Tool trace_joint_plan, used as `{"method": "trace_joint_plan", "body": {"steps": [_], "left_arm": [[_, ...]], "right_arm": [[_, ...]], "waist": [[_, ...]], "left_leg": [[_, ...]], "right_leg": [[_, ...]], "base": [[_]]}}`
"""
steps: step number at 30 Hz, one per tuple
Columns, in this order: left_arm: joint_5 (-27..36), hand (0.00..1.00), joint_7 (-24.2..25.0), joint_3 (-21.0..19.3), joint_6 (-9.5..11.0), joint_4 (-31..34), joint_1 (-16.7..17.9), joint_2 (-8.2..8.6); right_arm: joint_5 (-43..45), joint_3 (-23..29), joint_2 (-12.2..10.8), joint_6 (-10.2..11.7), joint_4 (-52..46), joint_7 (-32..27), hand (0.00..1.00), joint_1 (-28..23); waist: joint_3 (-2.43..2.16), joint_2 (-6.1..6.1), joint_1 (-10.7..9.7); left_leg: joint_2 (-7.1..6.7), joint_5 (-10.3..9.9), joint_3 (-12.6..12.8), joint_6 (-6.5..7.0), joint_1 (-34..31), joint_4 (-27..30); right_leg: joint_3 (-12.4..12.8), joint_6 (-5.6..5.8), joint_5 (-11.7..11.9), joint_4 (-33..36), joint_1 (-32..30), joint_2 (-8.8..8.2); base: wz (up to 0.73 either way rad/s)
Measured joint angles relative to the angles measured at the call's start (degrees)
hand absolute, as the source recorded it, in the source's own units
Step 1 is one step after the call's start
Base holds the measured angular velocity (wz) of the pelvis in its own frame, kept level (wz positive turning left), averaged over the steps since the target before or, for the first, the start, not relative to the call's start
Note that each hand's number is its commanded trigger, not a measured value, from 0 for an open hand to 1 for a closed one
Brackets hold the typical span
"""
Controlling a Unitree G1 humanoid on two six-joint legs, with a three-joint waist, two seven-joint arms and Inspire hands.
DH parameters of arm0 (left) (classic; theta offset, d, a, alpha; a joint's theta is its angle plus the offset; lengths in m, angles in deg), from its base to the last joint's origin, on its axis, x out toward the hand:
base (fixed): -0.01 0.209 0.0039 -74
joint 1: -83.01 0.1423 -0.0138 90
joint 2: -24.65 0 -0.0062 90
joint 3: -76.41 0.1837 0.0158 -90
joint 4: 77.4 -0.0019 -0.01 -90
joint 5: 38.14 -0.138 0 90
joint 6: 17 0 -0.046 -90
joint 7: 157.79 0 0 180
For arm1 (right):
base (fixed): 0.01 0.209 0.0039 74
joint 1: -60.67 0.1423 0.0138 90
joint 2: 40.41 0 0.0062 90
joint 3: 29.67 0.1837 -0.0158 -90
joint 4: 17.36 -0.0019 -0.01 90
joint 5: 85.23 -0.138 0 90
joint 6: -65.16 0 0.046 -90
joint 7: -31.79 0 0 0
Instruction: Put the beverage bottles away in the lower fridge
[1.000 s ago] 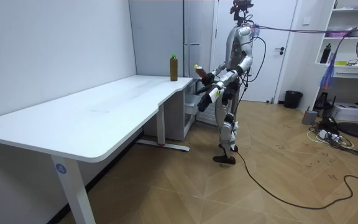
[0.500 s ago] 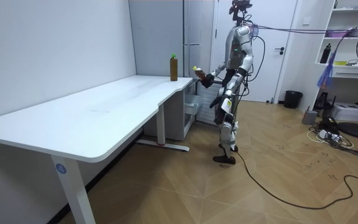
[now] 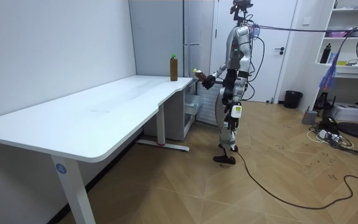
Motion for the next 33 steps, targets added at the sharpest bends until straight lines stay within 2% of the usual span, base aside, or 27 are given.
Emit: {"method": "trace_joint_plan", "body": {"steps": [2,7,14,19,23,24,26,28,33], "left_arm": [[-3.69,0.00,1.71,0.14,-0.77,0.05,-1.07,0.07],[-4.26,0.00,2.19,3.81,-0.75,0.39,-4.58,0.08],[-5.31,0.00,1.98,4.98,-0.65,1.88,-5.02,-0.09],[-5.29,0.00,2.16,4.95,-0.59,1.85,-4.21,0.11],[-5.27,0.00,2.36,5.00,-0.59,1.85,-4.01,0.20],[-5.27,0.00,2.55,5.00,-0.59,1.83,-4.02,0.32],[-5.24,0.00,3.17,4.98,-0.49,1.81,-4.03,0.37],[-5.26,0.00,3.46,4.96,-0.36,1.81,-4.10,0.45],[-5.31,0.00,3.70,4.82,-0.31,1.82,-3.89,1.10]], "right_arm": [[-3.07,0.07,-0.35,-0.05,0.86,-0.85,1.00,0.12],[-10.61,0.27,-0.70,-0.05,6.33,-5.03,1.00,2.12],[-14.29,0.58,-1.14,0.00,9.20,-10.43,1.00,2.27],[-23.10,0.68,-1.25,-0.04,10.31,-13.05,1.00,2.11],[-30.58,0.66,-1.07,0.08,8.85,-13.96,1.00,2.12],[-32.25,0.65,-1.09,0.66,8.39,-14.31,1.00,2.16],[-34.99,0.81,-1.04,1.72,8.36,-14.92,1.00,2.16],[-35.30,1.85,-1.13,1.81,8.36,-15.49,1.00,2.16],[-40.07,3.40,-1.16,2.25,7.97,-17.71,1.00,2.16]], "waist": [[-0.08,0.22,-0.89],[-0.21,0.48,-2.81],[-0.16,0.54,-4.99],[0.12,1.03,-5.09],[0.13,1.44,-4.96],[0.16,1.68,-4.95],[0.13,2.10,-5.05],[0.11,2.44,-5.06],[-0.29,3.06,-5.17]], "left_leg": [[-0.08,0.00,0.02,-0.01,-0.27,0.34],[-0.02,0.00,0.39,-0.02,-0.28,0.29],[0.04,0.00,1.65,-0.01,-0.28,-0.54],[0.00,0.00,1.72,-0.01,-0.27,-0.77],[0.07,-0.02,1.91,-0.03,-0.11,-0.84],[0.07,-0.03,1.94,-0.03,0.06,-0.84],[0.03,-0.04,1.95,-0.02,-0.07,-0.86],[0.03,-0.04,1.97,-0.02,-0.28,-0.83],[0.05,-0.04,2.01,-0.02,-0.41,-0.86]], "right_leg": [[-0.20,-0.07,0.04,-0.03,-0.02,0.06],[0.35,-0.18,0.12,0.11,-0.29,0.09],[1.72,-0.15,0.17,0.12,-1.24,0.28],[1.99,-0.12,0.18,0.00,-1.63,0.30],[2.45,-0.12,0.18,-0.08,-1.79,0.40],[2.47,-0.12,0.18,-0.08,-1.79,0.40],[2.47,-0.12,0.18,-0.07,-1.76,0.38],[2.44,-0.12,0.18,-0.03,-1.89,0.37],[2.47,-0.12,0.18,0.06,-2.11,0.39]], "base": [[0.06],[-0.03],[-0.09],[-0.03],[-0.04],[0.00],[0.00],[0.00],[0.00]]}}
